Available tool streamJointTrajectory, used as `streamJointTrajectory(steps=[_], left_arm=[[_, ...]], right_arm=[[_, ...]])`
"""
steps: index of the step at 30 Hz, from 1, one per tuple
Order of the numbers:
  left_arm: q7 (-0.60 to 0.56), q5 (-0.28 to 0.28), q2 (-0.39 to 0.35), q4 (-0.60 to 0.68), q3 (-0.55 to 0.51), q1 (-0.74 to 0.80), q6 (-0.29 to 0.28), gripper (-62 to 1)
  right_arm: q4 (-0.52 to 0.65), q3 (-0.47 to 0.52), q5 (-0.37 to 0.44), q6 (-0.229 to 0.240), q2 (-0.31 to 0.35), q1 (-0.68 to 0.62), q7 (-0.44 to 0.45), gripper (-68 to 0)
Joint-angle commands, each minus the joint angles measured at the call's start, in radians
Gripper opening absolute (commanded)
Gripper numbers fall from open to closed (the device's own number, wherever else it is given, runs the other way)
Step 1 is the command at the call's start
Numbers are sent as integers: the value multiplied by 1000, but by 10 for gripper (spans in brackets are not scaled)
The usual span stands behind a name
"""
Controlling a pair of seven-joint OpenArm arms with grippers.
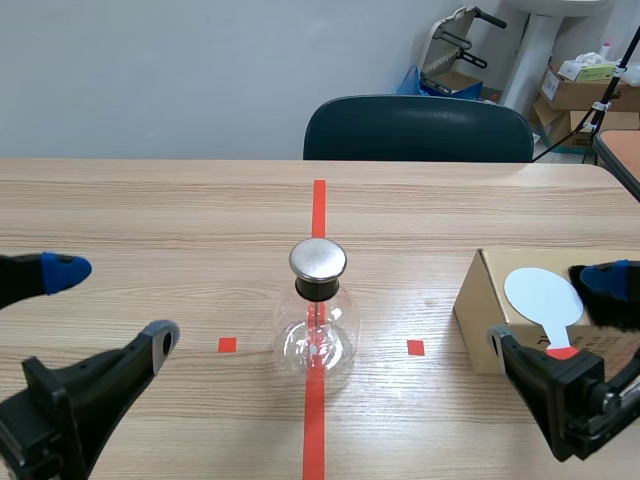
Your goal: Do the electroscope experiment
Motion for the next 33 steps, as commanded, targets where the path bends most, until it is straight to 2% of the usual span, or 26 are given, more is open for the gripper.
streamJointTrajectory(steps=[1,33], left_arm=[[-36,-13,-13,30,-11,4,1,14],[-40,-13,-15,32,-13,4,1,14]], right_arm=[[18,9,15,1,14,3,34,4],[18,9,15,1,14,0,50,4]])
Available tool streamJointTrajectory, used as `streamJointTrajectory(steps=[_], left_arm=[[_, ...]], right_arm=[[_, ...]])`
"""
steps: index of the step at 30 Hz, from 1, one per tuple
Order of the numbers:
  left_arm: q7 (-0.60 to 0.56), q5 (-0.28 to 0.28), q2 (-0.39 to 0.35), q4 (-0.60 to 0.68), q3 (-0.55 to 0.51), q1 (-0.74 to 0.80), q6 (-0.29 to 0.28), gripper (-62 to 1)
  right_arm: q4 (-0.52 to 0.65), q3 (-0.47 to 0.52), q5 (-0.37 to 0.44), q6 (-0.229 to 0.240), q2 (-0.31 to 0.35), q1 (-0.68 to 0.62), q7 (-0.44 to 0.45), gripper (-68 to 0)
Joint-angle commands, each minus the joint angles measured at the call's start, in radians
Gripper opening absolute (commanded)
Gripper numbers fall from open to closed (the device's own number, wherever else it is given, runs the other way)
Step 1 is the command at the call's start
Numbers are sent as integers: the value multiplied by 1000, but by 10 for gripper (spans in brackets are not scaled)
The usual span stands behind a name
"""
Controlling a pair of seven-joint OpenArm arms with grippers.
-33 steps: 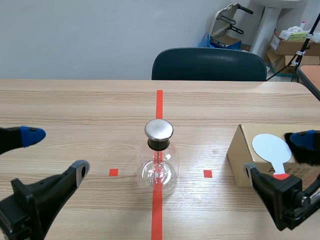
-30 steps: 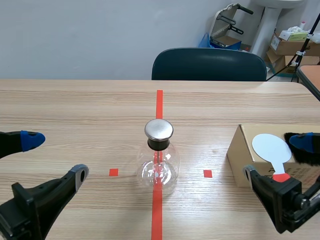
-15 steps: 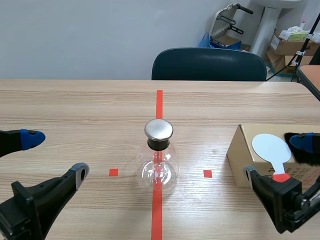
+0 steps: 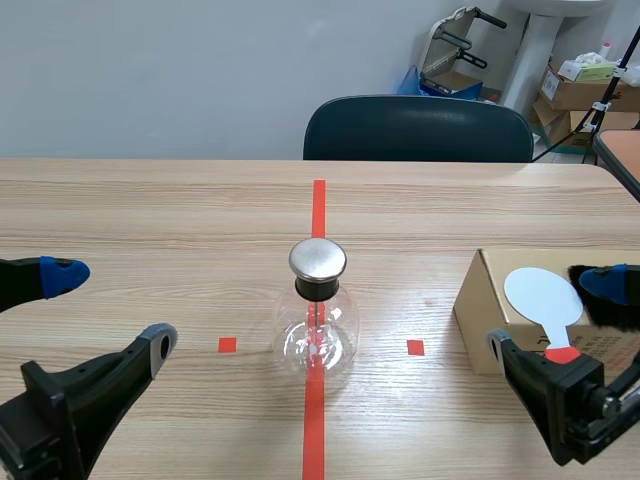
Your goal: Do the electroscope experiment
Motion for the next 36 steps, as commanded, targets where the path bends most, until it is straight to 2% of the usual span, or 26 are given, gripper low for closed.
streamJointTrajectory(steps=[1,25,28,32,34,36], left_arm=[[-25,-13,-12,36,-13,3,-2,14],[-32,-13,-23,54,-18,3,-2,14],[-13,-13,-23,53,-18,2,-1,14],[2,-12,-23,53,-18,2,-1,14],[2,-10,-23,53,-18,2,-1,14],[2,-10,-23,53,-18,2,-1,14]], right_arm=[[24,10,14,0,15,0,32,4],[44,13,13,8,21,0,51,4],[64,4,-93,23,15,-3,62,4],[160,-38,-387,9,12,-68,63,4],[203,-70,-559,-51,-3,-119,68,4],[221,-107,-756,-142,-40,-170,87,4]])
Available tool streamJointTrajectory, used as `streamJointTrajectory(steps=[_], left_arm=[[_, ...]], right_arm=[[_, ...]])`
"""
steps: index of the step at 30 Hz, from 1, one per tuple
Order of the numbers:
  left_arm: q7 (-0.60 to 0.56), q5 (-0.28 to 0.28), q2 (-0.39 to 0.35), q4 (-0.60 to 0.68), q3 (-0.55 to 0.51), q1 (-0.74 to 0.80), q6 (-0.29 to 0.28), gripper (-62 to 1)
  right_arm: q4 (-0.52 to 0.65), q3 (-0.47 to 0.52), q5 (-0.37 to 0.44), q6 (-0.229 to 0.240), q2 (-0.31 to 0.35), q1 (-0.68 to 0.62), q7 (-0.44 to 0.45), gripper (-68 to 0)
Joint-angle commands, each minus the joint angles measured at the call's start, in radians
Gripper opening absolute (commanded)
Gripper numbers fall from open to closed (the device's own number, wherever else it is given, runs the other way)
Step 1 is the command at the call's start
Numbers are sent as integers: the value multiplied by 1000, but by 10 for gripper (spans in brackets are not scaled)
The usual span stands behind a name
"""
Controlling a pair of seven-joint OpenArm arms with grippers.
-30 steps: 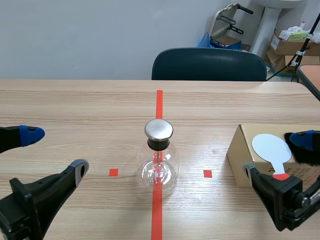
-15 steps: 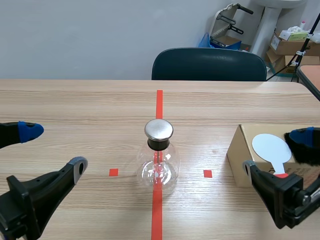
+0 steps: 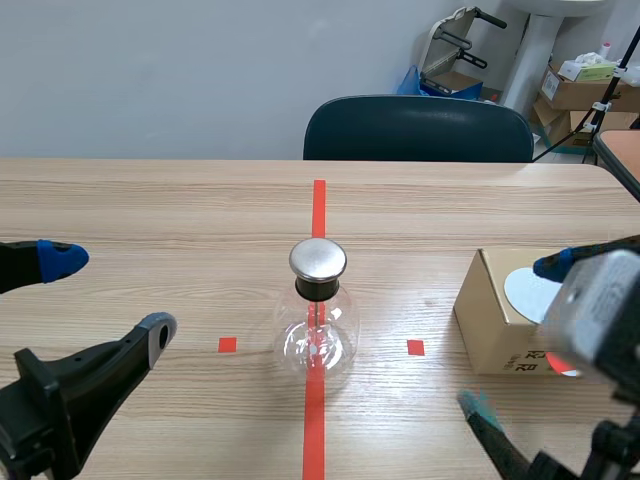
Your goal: Do the electroscope experiment
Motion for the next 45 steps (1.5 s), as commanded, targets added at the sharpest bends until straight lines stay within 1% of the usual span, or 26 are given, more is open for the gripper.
streamJointTrajectory(steps=[1,3,4,5,7,9,10,12,13,15,17,20,22,24,27,29,35,39,45], left_arm=[[-14,-9,-3,15,-3,2,-1,14],[-14,2,-3,15,-3,2,-2,14],[-15,23,-3,15,-3,2,-2,14],[-17,49,-3,15,-3,2,-3,14],[-24,105,-3,15,-3,2,-23,14],[-26,168,-3,15,-3,2,-61,14],[-26,188,-3,15,-3,2,-83,14],[-35,218,-3,15,-3,2,-109,14],[-42,224,-2,16,-3,2,-111,14],[-42,224,-3,16,-3,2,-110,14],[-42,224,-6,16,-3,2,-120,14],[-55,223,-39,16,1,2,-141,14],[-73,223,-71,16,6,2,-160,14],[-92,221,-108,16,19,2,-167,14],[-106,216,-163,16,55,3,-167,14],[-113,216,-187,16,79,3,-166,14],[-135,216,-254,16,147,3,-161,14],[-158,214,-278,16,161,3,-151,14],[-183,162,-332,16,161,6,-150,14]], right_arm=[[-7,-19,-127,-66,-41,-33,24,4],[-19,-55,-333,-168,-97,-77,29,4],[-31,-69,-418,-219,-121,-94,29,4],[-51,-79,-485,-269,-142,-105,29,4],[-106,-90,-583,-360,-176,-109,34,4],[-179,-92,-661,-453,-202,-94,43,4],[-219,-92,-697,-500,-213,-81,44,4],[-301,-92,-742,-598,-230,-47,43,4],[-341,-92,-753,-643,-233,-29,41,4],[-412,-92,-766,-718,-236,8,34,4],[-470,-92,-769,-782,-235,51,20,4],[-538,-92,-775,-857,-235,116,-15,4],[-578,-92,-785,-872,-235,150,-40,4],[-613,-92,-785,-877,-235,185,-47,4],[-654,-92,-785,-881,-235,234,-47,4],[-674,-92,-785,-881,-235,263,-47,4],[-712,-92,-785,-880,-235,316,0,4],[-715,-92,-785,-879,-235,324,22,4],[-716,-91,-807,-876,-235,324,26,4]])
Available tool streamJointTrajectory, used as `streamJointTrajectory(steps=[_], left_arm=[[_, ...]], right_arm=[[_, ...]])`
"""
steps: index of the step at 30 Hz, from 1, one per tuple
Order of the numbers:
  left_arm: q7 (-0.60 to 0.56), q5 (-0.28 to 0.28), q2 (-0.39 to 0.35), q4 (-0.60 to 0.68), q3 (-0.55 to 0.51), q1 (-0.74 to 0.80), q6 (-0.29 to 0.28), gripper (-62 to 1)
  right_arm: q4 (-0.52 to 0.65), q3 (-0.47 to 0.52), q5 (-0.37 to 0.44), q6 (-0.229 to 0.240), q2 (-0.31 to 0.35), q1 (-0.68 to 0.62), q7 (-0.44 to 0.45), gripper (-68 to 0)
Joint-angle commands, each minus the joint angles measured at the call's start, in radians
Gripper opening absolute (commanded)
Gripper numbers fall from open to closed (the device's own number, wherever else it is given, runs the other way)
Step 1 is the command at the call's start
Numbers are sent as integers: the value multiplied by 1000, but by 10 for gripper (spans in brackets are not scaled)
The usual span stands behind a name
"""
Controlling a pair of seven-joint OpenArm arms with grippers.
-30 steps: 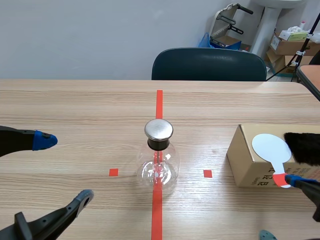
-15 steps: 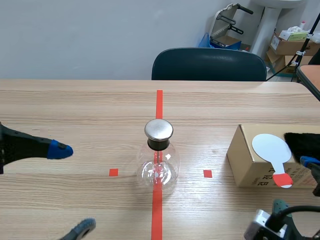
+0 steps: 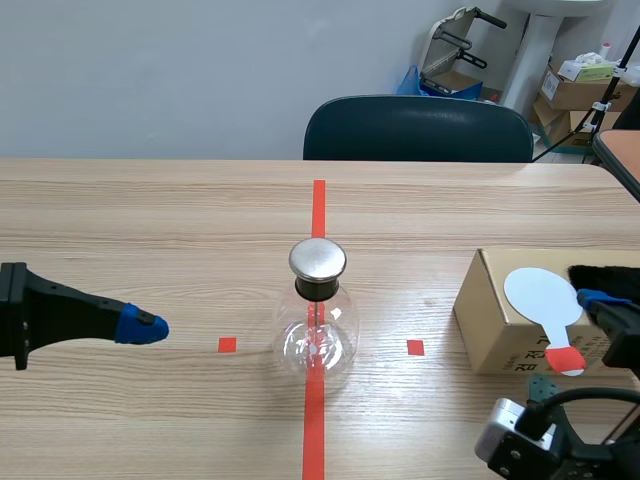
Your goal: Do the electroscope experiment
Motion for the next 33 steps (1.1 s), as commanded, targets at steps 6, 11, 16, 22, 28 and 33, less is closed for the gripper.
streamJointTrajectory(steps=[6,11,16,22,28,33], left_arm=[[-44,-13,-34,15,-1,6,-2,14],[-43,-13,-34,15,-1,6,-2,14],[-39,-12,-34,15,-1,5,-2,14],[-40,-13,-34,15,-1,5,-2,14],[-63,-57,-34,15,-8,5,-2,14],[-75,-57,-34,15,-8,5,-2,14]], right_arm=[[13,15,-3,-8,5,2,-14,-399],[13,33,-3,-8,5,2,-19,-651],[13,34,-3,-8,5,2,-20,-669],[13,33,-3,-8,5,2,-23,-669],[13,33,-3,-8,5,2,-23,-669],[13,33,-3,-8,5,2,-23,-669]])
